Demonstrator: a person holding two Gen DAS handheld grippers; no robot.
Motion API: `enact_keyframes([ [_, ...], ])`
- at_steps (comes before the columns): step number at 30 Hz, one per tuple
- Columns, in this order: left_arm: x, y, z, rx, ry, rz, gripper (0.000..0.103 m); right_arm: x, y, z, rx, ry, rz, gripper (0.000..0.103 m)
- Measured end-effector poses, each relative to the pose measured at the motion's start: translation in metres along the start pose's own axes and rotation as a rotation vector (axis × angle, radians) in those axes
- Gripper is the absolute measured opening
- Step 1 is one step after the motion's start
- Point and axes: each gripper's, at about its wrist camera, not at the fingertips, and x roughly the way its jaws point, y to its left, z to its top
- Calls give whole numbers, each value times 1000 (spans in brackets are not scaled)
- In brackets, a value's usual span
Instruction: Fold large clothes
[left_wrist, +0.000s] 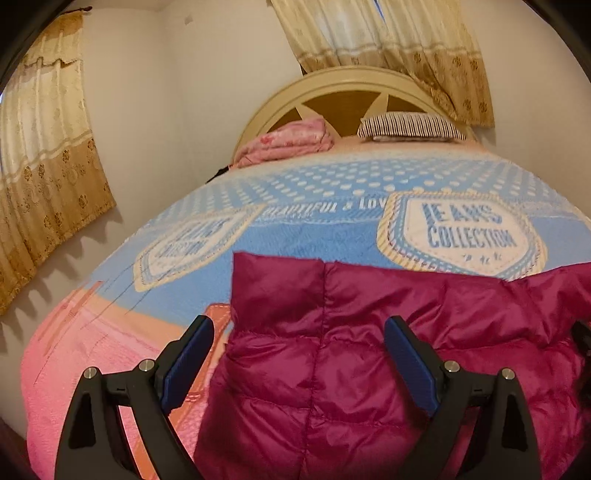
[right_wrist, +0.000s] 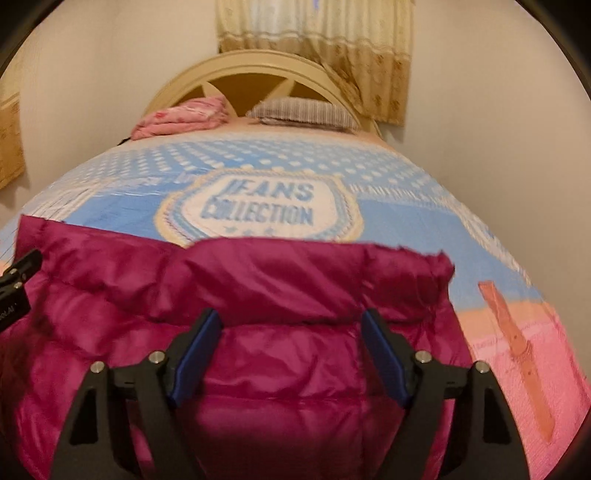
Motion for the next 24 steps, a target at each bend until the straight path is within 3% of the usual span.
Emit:
enact_keyframes([
  [5,24,-9,-9,22,56,-1,94,15,-21,-7,65,38,10,81],
  [24,52,-24,-18,63,137,-6,96,36,-16,-11,85,94,10,82],
])
